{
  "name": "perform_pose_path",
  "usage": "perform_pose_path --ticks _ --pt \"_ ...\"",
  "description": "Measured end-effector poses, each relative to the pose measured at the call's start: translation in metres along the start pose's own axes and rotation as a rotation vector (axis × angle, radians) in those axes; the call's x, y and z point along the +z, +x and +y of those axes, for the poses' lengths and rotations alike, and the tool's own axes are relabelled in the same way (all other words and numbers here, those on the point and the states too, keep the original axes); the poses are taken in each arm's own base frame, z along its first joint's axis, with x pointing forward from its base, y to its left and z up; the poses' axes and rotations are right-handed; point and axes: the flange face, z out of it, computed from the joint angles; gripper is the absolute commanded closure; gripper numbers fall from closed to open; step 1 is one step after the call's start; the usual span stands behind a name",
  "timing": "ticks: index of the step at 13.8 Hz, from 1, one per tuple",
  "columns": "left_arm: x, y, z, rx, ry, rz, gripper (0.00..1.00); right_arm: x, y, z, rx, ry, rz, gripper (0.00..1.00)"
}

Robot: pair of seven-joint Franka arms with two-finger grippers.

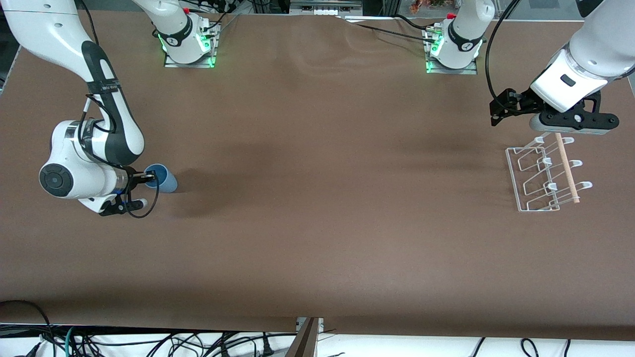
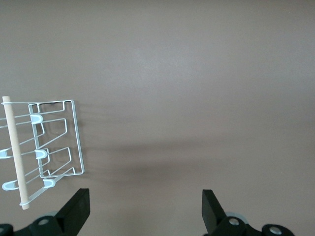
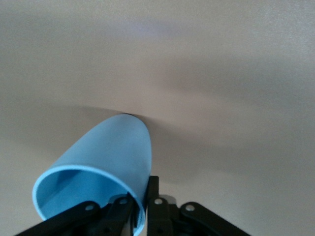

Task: Transfer cup to left arm and place on rack
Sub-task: 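Lift the cup with the right gripper while the left gripper approaches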

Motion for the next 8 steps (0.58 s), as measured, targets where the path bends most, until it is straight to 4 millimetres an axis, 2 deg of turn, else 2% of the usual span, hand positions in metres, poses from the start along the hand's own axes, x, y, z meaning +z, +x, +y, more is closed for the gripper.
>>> perform_pose_path --ticks 4,6,8 --pt "0.000 0.000 0.000 0.000 0.000 0.000 0.00 -0.005 0.002 -0.003 -0.001 0.000 0.005 1.00" --pt "0.000 0.000 0.000 0.000 0.000 0.000 0.00 -0.018 0.004 -0.010 0.018 0.000 0.000 1.00" --pt "0.000 0.000 0.000 0.000 0.000 0.001 0.00 -0.039 0.009 -0.031 0.058 0.006 -0.018 1.00"
